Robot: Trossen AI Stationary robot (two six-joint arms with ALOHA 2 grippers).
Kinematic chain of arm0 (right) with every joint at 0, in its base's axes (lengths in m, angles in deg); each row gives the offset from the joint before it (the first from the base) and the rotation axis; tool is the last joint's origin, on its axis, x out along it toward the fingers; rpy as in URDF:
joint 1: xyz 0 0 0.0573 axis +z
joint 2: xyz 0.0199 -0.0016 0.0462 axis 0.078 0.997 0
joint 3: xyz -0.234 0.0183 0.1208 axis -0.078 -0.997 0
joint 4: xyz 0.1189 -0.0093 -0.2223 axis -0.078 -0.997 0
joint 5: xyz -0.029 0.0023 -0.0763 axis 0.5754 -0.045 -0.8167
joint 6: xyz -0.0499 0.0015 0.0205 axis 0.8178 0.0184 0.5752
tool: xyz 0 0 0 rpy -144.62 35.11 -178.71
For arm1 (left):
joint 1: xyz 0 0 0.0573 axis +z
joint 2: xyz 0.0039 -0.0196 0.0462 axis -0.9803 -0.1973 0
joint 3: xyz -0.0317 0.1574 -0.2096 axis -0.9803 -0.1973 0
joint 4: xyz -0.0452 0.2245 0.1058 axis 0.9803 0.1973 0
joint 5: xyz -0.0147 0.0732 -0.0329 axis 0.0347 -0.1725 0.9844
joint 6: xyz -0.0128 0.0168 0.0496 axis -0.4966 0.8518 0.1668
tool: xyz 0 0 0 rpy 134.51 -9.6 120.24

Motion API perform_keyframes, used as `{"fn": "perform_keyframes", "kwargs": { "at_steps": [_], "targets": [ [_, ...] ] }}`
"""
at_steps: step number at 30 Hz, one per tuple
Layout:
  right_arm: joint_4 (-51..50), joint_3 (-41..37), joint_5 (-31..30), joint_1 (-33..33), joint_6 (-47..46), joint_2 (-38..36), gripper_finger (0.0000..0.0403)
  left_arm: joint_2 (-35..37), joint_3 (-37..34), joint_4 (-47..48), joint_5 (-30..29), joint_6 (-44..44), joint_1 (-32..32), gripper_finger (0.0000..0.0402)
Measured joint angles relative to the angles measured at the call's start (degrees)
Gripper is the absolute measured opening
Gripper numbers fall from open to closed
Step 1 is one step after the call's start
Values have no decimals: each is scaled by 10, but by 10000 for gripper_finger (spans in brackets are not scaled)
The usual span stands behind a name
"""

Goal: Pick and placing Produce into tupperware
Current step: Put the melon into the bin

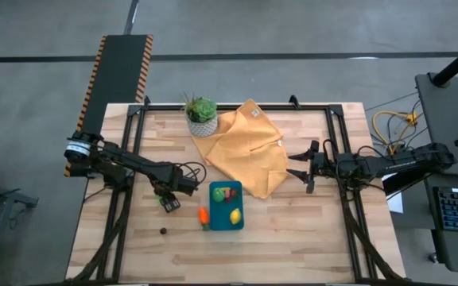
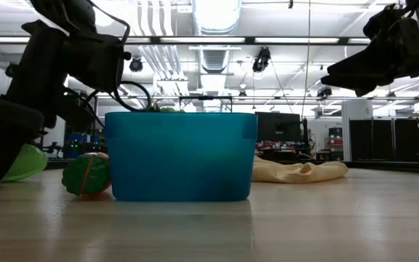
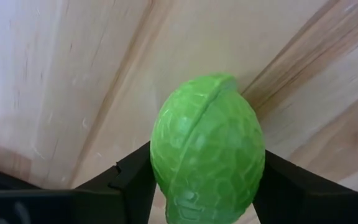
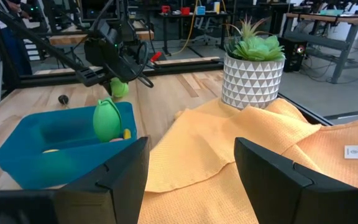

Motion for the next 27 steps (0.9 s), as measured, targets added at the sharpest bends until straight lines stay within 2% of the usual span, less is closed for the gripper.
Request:
{"fn": "perform_keyframes", "kwargs": {
  "at_steps": [10, 20, 27],
  "targets": [
    [0, 0, 0, 0, 0, 0, 228, 8, 4, 4, -1, 2, 0, 187],
    [0, 0, -1, 0, 0, 0, 228, 46, 59, 14, -10, 5, 0, 190],
    [-1, 0, -14, 0, 1, 0, 228, 78, 107, -12, -48, 31, -5, 191]
  ]
}}
